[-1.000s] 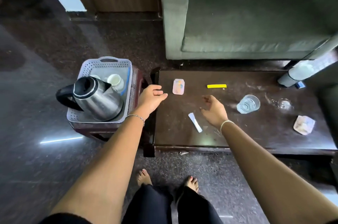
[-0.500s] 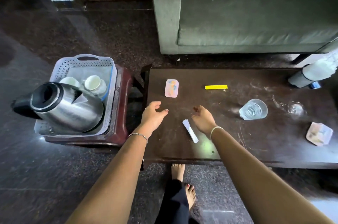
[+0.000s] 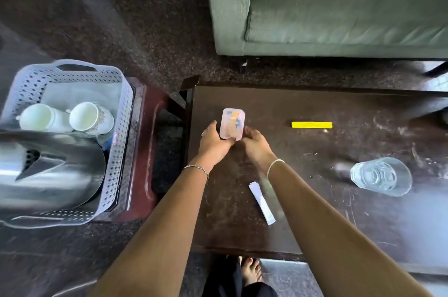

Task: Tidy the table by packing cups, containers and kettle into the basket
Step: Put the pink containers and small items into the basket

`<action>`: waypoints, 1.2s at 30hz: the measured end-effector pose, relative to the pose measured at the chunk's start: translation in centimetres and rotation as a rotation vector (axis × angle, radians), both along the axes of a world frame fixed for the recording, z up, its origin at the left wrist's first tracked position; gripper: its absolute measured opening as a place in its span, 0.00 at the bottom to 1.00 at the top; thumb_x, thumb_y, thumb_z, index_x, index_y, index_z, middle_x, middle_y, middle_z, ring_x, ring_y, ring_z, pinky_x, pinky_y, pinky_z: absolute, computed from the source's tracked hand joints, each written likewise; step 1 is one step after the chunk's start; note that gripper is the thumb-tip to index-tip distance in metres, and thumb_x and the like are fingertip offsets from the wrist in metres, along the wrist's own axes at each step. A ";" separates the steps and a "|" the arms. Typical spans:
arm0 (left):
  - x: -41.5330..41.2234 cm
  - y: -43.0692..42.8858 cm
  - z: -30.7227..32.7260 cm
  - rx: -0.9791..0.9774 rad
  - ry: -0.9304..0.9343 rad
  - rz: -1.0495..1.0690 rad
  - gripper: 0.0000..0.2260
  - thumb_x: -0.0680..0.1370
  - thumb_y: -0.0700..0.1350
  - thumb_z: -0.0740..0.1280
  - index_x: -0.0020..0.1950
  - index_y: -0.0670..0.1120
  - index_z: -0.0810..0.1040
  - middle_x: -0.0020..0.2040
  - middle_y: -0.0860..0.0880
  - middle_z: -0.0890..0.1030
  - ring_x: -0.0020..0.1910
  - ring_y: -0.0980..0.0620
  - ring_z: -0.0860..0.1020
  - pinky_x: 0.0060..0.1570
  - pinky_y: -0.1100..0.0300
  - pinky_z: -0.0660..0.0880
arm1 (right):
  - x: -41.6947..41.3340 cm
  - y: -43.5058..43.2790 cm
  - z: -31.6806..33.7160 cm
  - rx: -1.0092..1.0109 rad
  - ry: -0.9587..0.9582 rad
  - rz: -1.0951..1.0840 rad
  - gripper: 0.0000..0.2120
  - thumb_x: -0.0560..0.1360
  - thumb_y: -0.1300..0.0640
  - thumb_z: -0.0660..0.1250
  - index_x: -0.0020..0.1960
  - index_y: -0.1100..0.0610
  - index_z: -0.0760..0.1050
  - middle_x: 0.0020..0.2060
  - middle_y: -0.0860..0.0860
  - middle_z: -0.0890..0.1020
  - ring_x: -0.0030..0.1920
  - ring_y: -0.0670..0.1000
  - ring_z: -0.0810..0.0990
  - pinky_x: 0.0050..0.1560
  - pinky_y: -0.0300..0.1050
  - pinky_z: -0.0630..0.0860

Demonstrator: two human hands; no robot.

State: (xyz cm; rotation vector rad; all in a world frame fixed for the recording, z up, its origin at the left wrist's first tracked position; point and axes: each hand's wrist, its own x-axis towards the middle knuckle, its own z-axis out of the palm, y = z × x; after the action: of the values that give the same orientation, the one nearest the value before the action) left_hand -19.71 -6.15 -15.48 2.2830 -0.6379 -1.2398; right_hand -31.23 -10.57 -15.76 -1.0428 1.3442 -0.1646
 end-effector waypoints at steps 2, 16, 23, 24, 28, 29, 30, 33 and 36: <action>0.0 -0.4 -0.4 -0.011 0.029 0.005 0.35 0.73 0.48 0.73 0.76 0.46 0.62 0.74 0.43 0.67 0.73 0.45 0.66 0.71 0.50 0.65 | 0.5 0.2 -0.4 0.001 -0.014 -0.047 0.17 0.78 0.59 0.61 0.67 0.57 0.72 0.59 0.54 0.80 0.59 0.54 0.79 0.63 0.51 0.75; 0.3 0.0 2.2 -0.208 0.338 0.274 0.21 0.72 0.56 0.74 0.59 0.45 0.78 0.57 0.49 0.82 0.57 0.52 0.79 0.55 0.59 0.72 | 0.5 0.9 1.7 -0.482 0.111 -0.139 0.11 0.72 0.67 0.66 0.49 0.53 0.72 0.47 0.53 0.80 0.46 0.52 0.79 0.52 0.47 0.77; -0.7 1.2 6.6 -0.230 0.718 0.441 0.26 0.71 0.65 0.70 0.62 0.51 0.77 0.57 0.51 0.83 0.58 0.52 0.80 0.64 0.48 0.71 | -1.1 2.7 6.3 -0.572 -0.005 -0.097 0.20 0.68 0.68 0.70 0.52 0.46 0.75 0.43 0.40 0.82 0.43 0.39 0.81 0.47 0.33 0.78; -0.8 1.6 7.3 -0.239 0.773 0.440 0.24 0.70 0.66 0.70 0.59 0.52 0.78 0.57 0.50 0.83 0.58 0.51 0.80 0.63 0.47 0.72 | -1.5 3.0 7.0 -0.592 -0.006 -0.063 0.19 0.68 0.69 0.70 0.50 0.46 0.77 0.43 0.41 0.83 0.43 0.40 0.82 0.47 0.35 0.79; -1.6 2.9 9.2 -0.229 0.874 0.422 0.24 0.69 0.62 0.73 0.59 0.49 0.78 0.56 0.46 0.83 0.58 0.47 0.82 0.60 0.46 0.75 | -2.8 4.5 9.2 -0.734 0.072 0.098 0.14 0.68 0.69 0.69 0.49 0.54 0.81 0.44 0.48 0.83 0.45 0.49 0.81 0.49 0.47 0.80; -1.8 3.3 9.5 -0.225 0.876 0.430 0.21 0.72 0.58 0.73 0.58 0.47 0.79 0.55 0.45 0.84 0.57 0.46 0.82 0.61 0.46 0.75 | -3.2 4.8 9.6 -0.772 0.086 0.133 0.13 0.68 0.69 0.70 0.49 0.55 0.81 0.44 0.49 0.82 0.45 0.50 0.81 0.49 0.48 0.79; -1.9 3.6 9.7 -0.229 0.875 0.455 0.17 0.74 0.53 0.72 0.58 0.46 0.79 0.54 0.43 0.83 0.57 0.45 0.82 0.61 0.47 0.75 | -3.4 5.0 9.9 -0.799 0.088 0.160 0.13 0.68 0.69 0.70 0.49 0.56 0.81 0.44 0.49 0.82 0.45 0.51 0.81 0.49 0.48 0.79; -2.3 4.8 9.8 -0.257 0.879 0.553 0.10 0.77 0.46 0.68 0.55 0.44 0.78 0.55 0.41 0.79 0.57 0.43 0.80 0.56 0.50 0.78 | -4.5 5.7 10.3 -0.788 0.094 0.140 0.15 0.68 0.69 0.69 0.50 0.55 0.82 0.45 0.49 0.83 0.46 0.49 0.82 0.52 0.44 0.79; -2.5 6.4 9.4 -0.284 0.859 0.626 0.07 0.78 0.45 0.66 0.54 0.44 0.77 0.53 0.41 0.80 0.51 0.44 0.81 0.54 0.53 0.79 | -6.1 6.7 9.3 -0.637 0.158 -0.064 0.14 0.70 0.67 0.69 0.46 0.49 0.80 0.42 0.44 0.83 0.40 0.39 0.81 0.50 0.40 0.79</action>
State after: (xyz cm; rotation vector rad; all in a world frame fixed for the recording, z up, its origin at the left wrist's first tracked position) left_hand -22.19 0.22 -6.13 1.3359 0.1971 -1.4827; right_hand -37.36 -3.89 -6.45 -1.5670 1.5076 -0.5965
